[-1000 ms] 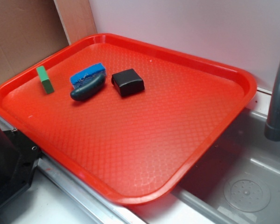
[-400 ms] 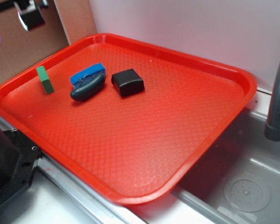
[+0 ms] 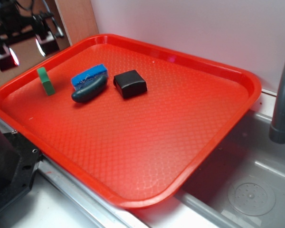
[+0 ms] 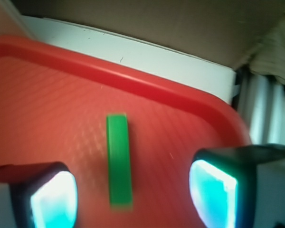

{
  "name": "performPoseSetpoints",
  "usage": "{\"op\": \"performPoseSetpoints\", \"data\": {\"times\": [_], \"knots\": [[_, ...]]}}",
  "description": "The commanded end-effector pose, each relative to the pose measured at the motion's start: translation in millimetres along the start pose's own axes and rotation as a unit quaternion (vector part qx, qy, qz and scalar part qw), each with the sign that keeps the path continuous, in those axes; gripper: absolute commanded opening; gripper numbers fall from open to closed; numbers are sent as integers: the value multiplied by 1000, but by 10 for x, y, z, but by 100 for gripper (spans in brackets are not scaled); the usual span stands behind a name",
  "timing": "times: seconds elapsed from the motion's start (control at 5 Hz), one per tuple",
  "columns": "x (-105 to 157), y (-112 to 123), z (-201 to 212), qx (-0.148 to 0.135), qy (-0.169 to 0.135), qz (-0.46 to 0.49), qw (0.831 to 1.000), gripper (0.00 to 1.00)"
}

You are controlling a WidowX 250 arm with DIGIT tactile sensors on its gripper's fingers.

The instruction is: Grab the green block.

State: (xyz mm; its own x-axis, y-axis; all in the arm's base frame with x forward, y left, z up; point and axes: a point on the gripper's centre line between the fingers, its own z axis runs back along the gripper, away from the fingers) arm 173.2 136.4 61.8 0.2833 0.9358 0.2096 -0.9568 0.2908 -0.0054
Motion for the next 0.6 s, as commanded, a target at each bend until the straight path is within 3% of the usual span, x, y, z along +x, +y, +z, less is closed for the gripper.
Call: {"op": "performPoseSetpoints", "data": {"times": [0.0,0.2,0.4], "knots": [[1,-46,-327,14,-39,0,999,100],[-20,-100,-389,17,-45,-3,999,0],[7,-123,-376,15,-54,-2,998,0]]}}
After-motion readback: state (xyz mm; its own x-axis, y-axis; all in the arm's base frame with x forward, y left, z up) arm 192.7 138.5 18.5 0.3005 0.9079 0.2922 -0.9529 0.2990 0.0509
